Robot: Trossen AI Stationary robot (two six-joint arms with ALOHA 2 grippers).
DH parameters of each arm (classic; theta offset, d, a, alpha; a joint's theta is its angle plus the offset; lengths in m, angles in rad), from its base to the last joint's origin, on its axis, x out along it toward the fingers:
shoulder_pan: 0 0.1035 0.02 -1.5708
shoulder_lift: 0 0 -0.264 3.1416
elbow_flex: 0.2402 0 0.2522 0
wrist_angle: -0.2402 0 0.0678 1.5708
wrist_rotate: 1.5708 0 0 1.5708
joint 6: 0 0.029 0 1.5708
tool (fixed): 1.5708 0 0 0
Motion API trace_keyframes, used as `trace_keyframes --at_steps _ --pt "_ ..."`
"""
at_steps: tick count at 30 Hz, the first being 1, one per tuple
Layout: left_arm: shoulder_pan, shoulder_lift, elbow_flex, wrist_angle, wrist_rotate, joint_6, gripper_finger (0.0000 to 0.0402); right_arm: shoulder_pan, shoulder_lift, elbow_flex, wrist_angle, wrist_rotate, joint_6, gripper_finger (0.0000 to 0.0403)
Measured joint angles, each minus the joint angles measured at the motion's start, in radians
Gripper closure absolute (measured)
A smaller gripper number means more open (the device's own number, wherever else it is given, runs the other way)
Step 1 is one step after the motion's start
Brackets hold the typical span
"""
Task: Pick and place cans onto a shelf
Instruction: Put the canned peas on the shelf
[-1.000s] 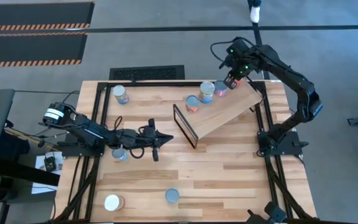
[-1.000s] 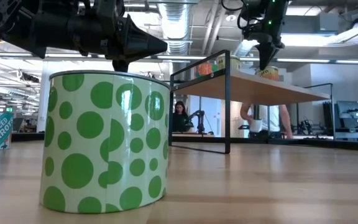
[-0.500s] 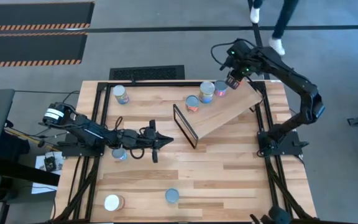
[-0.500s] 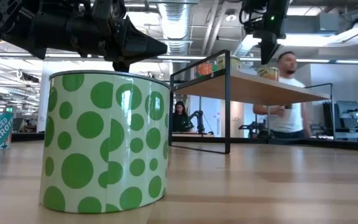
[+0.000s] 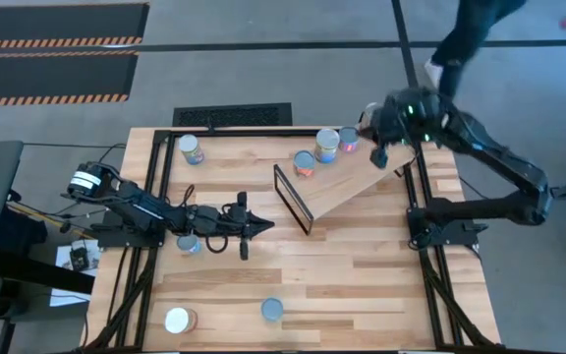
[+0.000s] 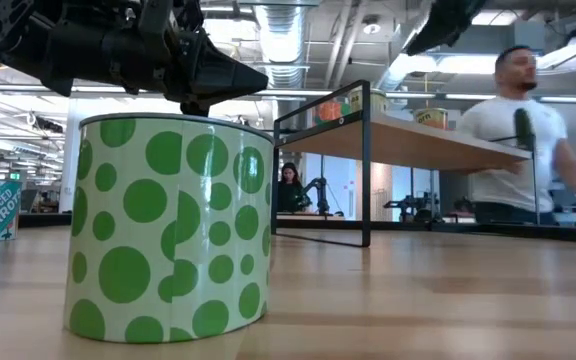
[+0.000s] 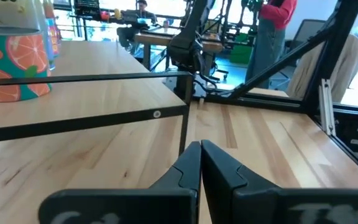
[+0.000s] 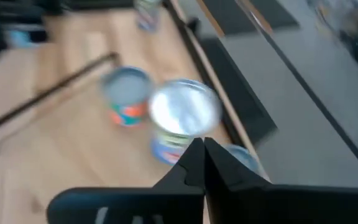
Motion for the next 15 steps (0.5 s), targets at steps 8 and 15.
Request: trace_keyframes --at_steps 8,15 --pt "-0.048 0.000 0.073 -0.142 0.023 0.029 0.0401 0.292 -0.283 -0.424 0.450 0.000 0.048 0.0397" --pt "-0.117 0.000 0.256 -0.556 -0.075 0.038 0.0401 0.554 -0.415 -0.693 0.720 0.118 0.051 0.0397"
